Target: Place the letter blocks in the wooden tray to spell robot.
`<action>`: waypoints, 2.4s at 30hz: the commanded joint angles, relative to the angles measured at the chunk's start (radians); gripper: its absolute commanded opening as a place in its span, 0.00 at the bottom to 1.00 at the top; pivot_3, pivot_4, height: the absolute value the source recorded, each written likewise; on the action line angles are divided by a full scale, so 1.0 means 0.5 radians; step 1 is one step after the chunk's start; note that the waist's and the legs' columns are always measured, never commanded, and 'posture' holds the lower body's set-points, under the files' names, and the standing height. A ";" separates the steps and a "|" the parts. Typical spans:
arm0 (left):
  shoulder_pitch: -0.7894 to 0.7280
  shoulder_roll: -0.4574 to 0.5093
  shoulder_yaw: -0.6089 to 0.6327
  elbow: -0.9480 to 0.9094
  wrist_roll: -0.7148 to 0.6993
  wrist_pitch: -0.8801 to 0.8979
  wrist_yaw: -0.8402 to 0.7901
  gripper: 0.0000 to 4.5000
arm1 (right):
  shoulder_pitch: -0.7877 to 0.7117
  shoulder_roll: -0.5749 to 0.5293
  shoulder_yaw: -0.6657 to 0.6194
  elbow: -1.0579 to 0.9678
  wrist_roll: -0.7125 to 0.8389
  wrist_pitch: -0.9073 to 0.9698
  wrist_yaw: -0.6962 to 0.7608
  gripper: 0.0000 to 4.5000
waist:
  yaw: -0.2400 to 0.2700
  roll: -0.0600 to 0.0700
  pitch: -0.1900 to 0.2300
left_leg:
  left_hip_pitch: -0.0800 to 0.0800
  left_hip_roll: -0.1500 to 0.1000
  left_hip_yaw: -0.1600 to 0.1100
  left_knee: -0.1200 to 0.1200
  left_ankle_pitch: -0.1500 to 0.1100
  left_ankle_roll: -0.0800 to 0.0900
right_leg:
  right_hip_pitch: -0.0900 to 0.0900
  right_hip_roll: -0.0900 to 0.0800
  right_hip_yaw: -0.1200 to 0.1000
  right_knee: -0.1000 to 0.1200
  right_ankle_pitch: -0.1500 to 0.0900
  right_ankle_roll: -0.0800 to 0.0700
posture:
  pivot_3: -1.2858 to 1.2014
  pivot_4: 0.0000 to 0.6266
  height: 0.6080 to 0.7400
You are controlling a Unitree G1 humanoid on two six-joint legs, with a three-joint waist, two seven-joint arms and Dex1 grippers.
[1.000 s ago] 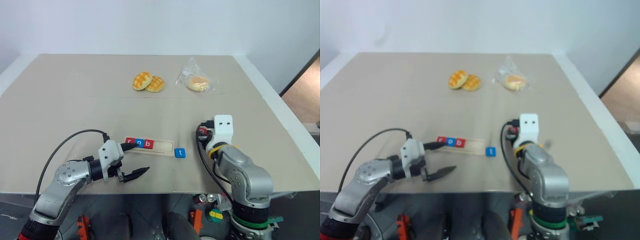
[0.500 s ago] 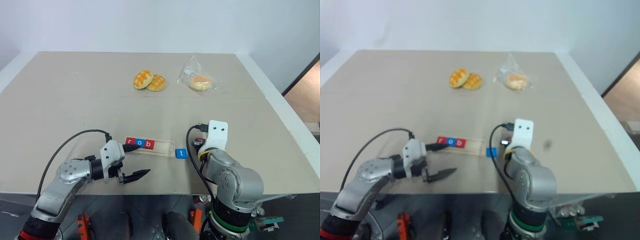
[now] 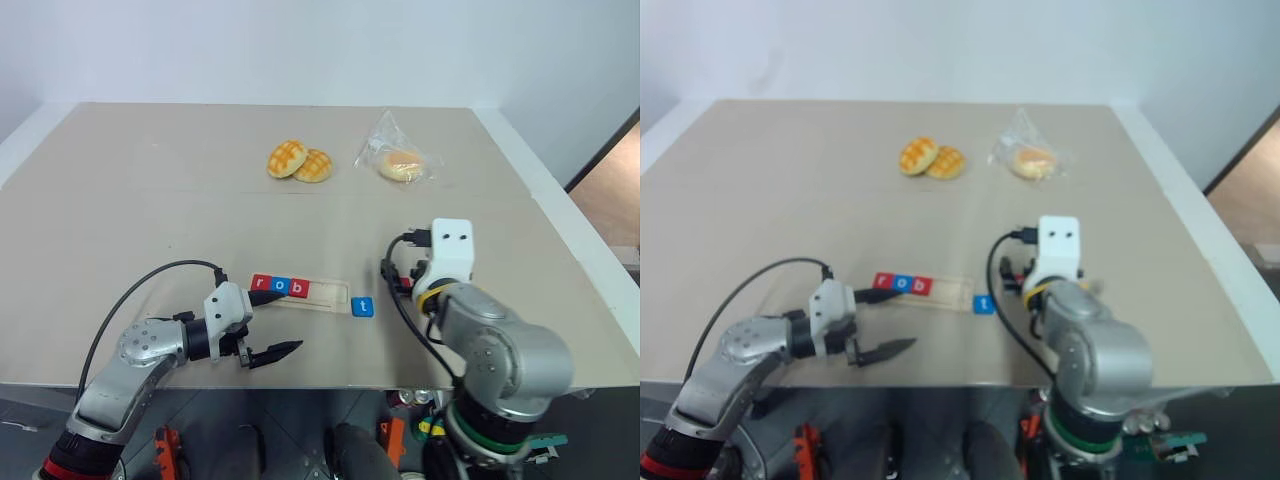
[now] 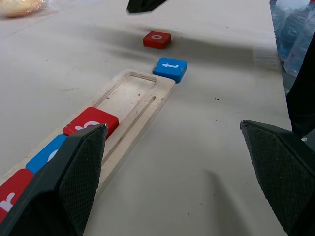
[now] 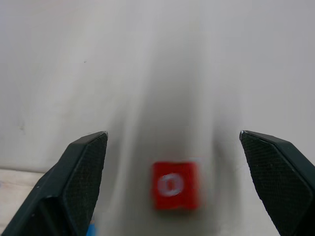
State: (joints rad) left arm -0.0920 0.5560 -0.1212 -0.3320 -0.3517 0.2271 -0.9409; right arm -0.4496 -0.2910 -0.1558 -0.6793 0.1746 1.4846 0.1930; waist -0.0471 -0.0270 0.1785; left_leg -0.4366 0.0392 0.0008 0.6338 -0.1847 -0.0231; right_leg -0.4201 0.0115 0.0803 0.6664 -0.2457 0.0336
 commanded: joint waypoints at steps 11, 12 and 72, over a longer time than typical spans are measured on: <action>0.070 -0.002 0.035 -0.062 0.034 -0.088 0.086 1.00 | -0.147 -0.974 0.365 1.831 0.153 -2.477 2.175 1.00 | -0.035 0.000 0.003 | 0.026 0.005 0.006 -0.002 -0.006 0.013 | 0.024 0.006 0.006 0.001 -0.005 0.002 | 0.52 0.24 1.00; 0.074 0.000 0.037 -0.064 0.035 -0.090 0.089 1.00 | -0.216 -0.954 0.395 1.948 0.131 -2.557 2.216 1.00 | -0.038 0.000 0.003 | 0.026 0.006 0.007 -0.001 -0.006 0.013 | 0.024 0.007 0.006 0.001 -0.004 0.001 | 0.52 0.24 1.00; 0.015 -0.131 0.179 0.038 -0.028 -0.004 0.342 1.00 | -0.219 -0.602 0.628 1.068 0.221 -1.966 1.604 0.28 | 0.002 -0.001 0.001 | 0.031 0.014 0.015 0.003 -0.005 0.010 | 0.025 0.013 0.011 0.003 0.003 0.000 | 0.52 0.24 1.00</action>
State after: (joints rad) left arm -0.0879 0.4915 -0.0584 -0.2849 -0.3539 0.2196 -0.7911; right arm -0.5566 -0.5999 0.1224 -0.1211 0.2884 0.4896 0.9783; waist -0.0462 -0.0276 0.1789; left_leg -0.4219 0.0463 0.0068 0.6352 -0.1872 -0.0180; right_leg -0.4079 0.0184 0.0850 0.6678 -0.2452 0.0329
